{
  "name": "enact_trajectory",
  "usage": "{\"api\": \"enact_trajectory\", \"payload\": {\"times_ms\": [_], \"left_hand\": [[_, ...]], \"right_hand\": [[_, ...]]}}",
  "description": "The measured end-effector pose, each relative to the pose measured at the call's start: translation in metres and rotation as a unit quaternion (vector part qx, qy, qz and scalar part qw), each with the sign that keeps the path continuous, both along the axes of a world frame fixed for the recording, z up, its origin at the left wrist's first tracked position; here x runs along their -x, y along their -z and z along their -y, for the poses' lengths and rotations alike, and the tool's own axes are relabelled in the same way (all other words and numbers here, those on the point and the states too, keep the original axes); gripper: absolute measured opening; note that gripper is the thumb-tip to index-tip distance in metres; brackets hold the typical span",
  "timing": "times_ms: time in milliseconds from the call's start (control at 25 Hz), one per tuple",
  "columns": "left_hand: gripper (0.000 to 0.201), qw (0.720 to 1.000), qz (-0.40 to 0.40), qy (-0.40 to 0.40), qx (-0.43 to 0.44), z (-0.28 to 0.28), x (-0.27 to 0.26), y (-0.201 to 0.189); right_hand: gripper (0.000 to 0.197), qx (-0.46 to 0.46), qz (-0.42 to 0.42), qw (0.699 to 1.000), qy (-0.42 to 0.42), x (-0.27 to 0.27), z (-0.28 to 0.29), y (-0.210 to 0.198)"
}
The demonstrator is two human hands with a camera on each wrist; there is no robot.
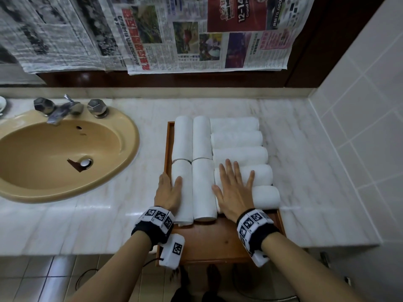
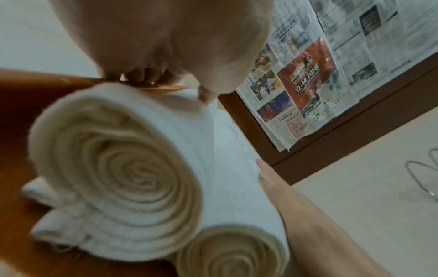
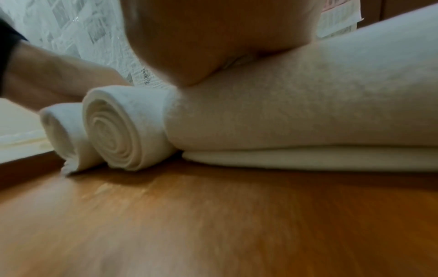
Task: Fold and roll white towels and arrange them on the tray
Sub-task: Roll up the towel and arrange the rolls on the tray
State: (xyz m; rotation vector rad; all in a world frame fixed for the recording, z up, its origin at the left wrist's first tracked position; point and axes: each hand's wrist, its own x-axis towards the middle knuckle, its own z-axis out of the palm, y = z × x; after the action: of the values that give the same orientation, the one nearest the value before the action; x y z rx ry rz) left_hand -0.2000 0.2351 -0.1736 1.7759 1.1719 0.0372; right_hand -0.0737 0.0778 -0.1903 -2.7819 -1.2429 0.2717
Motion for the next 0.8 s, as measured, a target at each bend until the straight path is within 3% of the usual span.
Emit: {"api": "enact_trajectory", "payload": {"times_ms": [200, 520, 640, 800], "left_hand": [[0.06, 1.0, 0.019, -0.014, 0.019, 0.01, -0.018, -0.004], [0.069, 0.998, 0.01, 0.02, 0.051, 0.033, -0.104, -0.001], [0.071, 0.993, 0.002, 0.059, 0.1, 0.028, -0.121, -0.007], [0.062, 0.993, -0.062, 0.1, 0.017, 0.043, -0.119, -0.013]], "right_hand": [[0.068, 0.022, 0.006, 1.0, 0.013, -0.021, 0.019, 0.002], [0.069, 0.056, 0.016, 0.997, 0.044, -0.105, 0.049, -0.003], [0.063, 0.064, 0.01, 0.988, 0.142, -0.127, 0.062, -0.003], [0.07, 0.036, -0.05, 0.947, 0.315, -0.119, 0.079, -0.001]]}}
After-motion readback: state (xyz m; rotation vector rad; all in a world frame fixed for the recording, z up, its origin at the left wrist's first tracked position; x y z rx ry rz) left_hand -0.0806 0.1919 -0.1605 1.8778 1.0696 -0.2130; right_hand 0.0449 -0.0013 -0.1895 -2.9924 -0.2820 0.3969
